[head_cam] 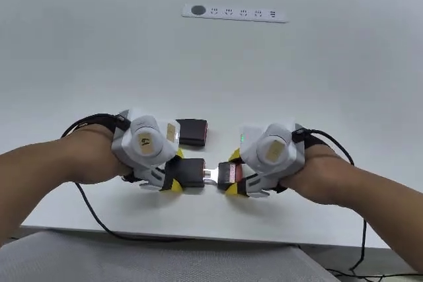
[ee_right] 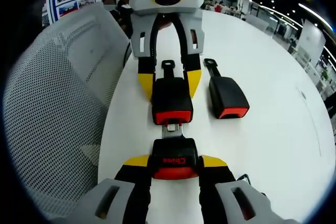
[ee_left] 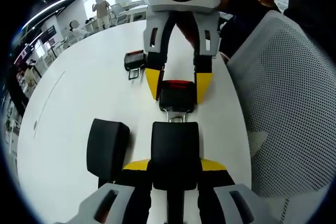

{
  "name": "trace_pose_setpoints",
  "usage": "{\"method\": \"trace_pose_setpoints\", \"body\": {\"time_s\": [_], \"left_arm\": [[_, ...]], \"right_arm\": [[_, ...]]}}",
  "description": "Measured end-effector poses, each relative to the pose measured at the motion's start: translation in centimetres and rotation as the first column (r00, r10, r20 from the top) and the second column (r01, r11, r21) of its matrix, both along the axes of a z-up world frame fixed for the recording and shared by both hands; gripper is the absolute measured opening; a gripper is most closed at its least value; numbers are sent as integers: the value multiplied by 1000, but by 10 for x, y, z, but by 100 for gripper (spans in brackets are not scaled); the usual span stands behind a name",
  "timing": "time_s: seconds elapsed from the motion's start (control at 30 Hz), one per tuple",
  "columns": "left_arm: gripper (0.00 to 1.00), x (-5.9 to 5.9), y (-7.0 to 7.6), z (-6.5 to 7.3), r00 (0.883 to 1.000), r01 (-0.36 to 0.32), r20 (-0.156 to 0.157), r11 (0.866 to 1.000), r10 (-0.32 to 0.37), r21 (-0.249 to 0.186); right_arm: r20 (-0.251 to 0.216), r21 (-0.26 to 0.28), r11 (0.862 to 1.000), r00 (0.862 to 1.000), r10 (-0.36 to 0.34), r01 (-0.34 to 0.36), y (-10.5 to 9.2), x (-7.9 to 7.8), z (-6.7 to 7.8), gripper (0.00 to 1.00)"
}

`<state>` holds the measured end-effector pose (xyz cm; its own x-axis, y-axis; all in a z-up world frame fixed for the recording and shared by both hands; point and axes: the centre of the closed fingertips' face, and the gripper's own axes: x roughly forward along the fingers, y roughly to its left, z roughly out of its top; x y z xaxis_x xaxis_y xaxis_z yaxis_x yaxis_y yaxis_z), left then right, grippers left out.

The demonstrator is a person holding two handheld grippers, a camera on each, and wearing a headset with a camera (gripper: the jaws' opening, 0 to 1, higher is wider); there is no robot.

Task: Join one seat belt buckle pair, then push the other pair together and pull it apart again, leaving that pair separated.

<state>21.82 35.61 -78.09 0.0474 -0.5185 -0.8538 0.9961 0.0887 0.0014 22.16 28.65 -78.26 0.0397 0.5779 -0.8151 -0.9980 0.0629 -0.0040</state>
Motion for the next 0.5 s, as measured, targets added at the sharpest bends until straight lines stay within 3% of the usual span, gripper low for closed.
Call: {"method": "trace_pose_setpoints", "body": {"time_s": [0.5], "left_arm": [[33,0,0,0,1000,12,-3,1000,-12,-2]], "right_arm": [[8,1,1000,1000,-4,4,4,-1,1,30]]}}
